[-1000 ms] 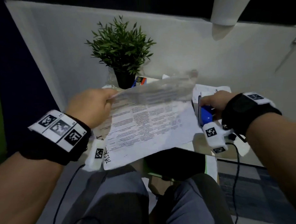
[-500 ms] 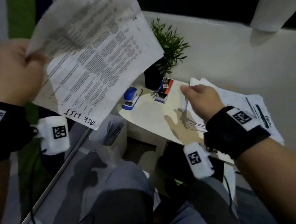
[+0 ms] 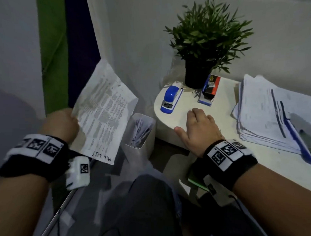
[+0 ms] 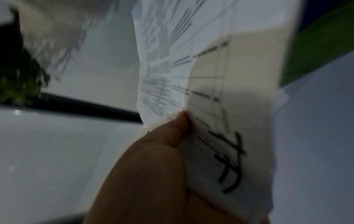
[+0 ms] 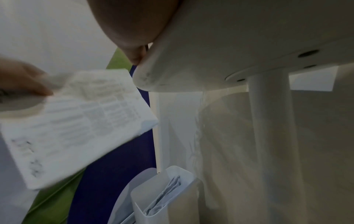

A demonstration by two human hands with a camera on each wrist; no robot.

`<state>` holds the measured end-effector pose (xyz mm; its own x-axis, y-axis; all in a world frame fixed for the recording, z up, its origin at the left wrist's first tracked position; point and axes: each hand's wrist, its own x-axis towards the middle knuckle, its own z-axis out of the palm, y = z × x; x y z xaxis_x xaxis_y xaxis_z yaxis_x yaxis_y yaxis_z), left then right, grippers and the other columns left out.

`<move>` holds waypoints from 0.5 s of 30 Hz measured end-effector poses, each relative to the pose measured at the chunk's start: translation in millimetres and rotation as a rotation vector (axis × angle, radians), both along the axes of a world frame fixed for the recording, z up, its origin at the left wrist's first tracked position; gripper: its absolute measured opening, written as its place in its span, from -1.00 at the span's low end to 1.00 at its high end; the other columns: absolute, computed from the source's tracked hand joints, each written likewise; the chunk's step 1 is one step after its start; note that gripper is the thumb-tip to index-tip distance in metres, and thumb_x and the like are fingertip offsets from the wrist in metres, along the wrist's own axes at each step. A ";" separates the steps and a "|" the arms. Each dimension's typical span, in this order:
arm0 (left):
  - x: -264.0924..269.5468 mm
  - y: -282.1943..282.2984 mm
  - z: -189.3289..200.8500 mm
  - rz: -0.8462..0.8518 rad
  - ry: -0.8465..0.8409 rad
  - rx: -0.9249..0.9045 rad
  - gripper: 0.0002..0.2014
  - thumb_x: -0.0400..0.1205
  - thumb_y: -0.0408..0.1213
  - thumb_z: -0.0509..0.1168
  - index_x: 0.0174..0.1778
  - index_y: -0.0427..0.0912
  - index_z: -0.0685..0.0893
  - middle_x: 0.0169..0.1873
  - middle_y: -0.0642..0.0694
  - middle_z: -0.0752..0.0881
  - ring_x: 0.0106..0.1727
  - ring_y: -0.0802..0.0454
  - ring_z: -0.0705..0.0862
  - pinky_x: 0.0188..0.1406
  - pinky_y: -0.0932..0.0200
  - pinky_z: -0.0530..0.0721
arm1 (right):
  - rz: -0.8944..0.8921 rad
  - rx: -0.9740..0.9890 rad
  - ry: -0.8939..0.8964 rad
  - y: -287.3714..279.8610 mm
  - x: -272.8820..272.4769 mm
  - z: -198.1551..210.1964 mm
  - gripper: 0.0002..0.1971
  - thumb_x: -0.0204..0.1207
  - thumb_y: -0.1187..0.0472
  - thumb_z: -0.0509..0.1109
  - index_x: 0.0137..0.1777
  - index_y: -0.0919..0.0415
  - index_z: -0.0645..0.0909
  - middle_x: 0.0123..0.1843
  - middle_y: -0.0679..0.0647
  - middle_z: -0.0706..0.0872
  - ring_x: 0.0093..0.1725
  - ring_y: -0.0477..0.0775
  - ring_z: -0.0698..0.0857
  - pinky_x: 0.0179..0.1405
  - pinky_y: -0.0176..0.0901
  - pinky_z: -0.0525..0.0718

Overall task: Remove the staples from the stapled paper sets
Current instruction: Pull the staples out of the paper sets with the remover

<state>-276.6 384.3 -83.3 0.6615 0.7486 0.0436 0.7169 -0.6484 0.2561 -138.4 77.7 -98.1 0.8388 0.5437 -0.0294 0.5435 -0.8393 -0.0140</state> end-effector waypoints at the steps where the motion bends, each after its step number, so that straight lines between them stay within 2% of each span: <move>1: 10.7 -0.4 -16.3 -0.004 0.035 -0.041 -0.77 0.67 -0.45 0.10 0.11 -0.48 0.59 0.04 -0.49 0.64 0.02 -0.35 0.61 -0.16 0.05 0.41 | -0.002 -0.002 -0.003 0.1 0.1 -1.3 -0.25 0.60 -0.28 -0.03 0.60 0.29 0.18 0.61 0.22 0.22 0.58 0.20 0.21 0.57 0.12 0.20; 3: 28.7 0.2 -46.1 -0.024 0.004 -0.090 -0.80 0.65 -0.48 0.11 0.09 -0.46 0.59 0.00 -0.45 0.66 -0.03 -0.32 0.62 -0.20 0.04 0.44 | -0.010 -0.005 -0.010 1.0 -1.4 -1.9 -0.21 0.58 -0.32 -0.10 0.61 0.28 0.16 0.62 0.21 0.21 0.58 0.19 0.20 0.58 0.11 0.19; 6: 50.4 3.7 -82.4 -0.043 -0.072 -0.124 -0.83 0.62 -0.53 0.10 0.04 -0.45 0.57 -0.08 -0.44 0.66 -0.23 -0.20 0.54 -0.31 0.05 0.44 | -0.012 -0.008 -0.003 4.3 -3.7 0.6 -0.01 0.34 -0.38 -0.40 0.61 0.28 0.16 0.61 0.21 0.23 0.58 0.19 0.20 0.58 0.10 0.18; 8: 60.7 5.6 -102.6 -0.016 -0.185 -0.171 -0.80 0.66 -0.51 0.07 0.09 -0.45 0.56 -0.08 -0.45 0.66 -0.25 -0.19 0.52 -0.33 0.04 0.43 | -0.013 -0.003 0.005 5.2 -3.1 -0.2 0.03 0.28 -0.37 -0.45 0.61 0.28 0.16 0.61 0.22 0.23 0.59 0.20 0.21 0.59 0.11 0.17; 10: 67.1 7.7 -119.6 0.069 -0.313 -0.283 -0.75 0.71 -0.41 0.06 0.22 -0.42 0.53 0.01 -0.43 0.65 -0.08 -0.30 0.62 -0.15 -0.03 0.54 | -0.019 -0.002 -0.002 5.9 -3.3 -0.2 0.01 0.29 -0.37 -0.43 0.61 0.27 0.16 0.61 0.22 0.24 0.59 0.20 0.22 0.59 0.11 0.17; 12: 74.8 9.7 -134.4 0.183 -0.389 -0.400 -0.70 0.73 -0.33 0.06 0.32 -0.36 0.50 0.16 -0.41 0.63 0.12 -0.34 0.62 0.09 -0.06 0.55 | -0.027 -0.018 0.001 5.9 -3.2 -1.3 -0.01 0.31 -0.37 -0.42 0.61 0.24 0.15 0.62 0.20 0.23 0.59 0.18 0.21 0.59 0.10 0.17; 15: 91.8 10.6 -151.9 0.280 -0.405 -0.496 -0.68 0.74 -0.33 0.04 0.38 -0.35 0.47 0.22 -0.42 0.60 0.20 -0.36 0.58 0.15 -0.08 0.52 | -0.033 -0.001 0.007 5.6 -3.5 -3.7 -0.05 0.37 -0.37 -0.34 0.60 0.27 0.20 0.60 0.23 0.28 0.58 0.21 0.25 0.58 0.14 0.20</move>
<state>-184.8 394.9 -235.1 0.4446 0.8838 -0.1455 0.6257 -0.1902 0.7565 -141.9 83.2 -101.8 0.8559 0.5160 -0.0353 0.5157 -0.8566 -0.0170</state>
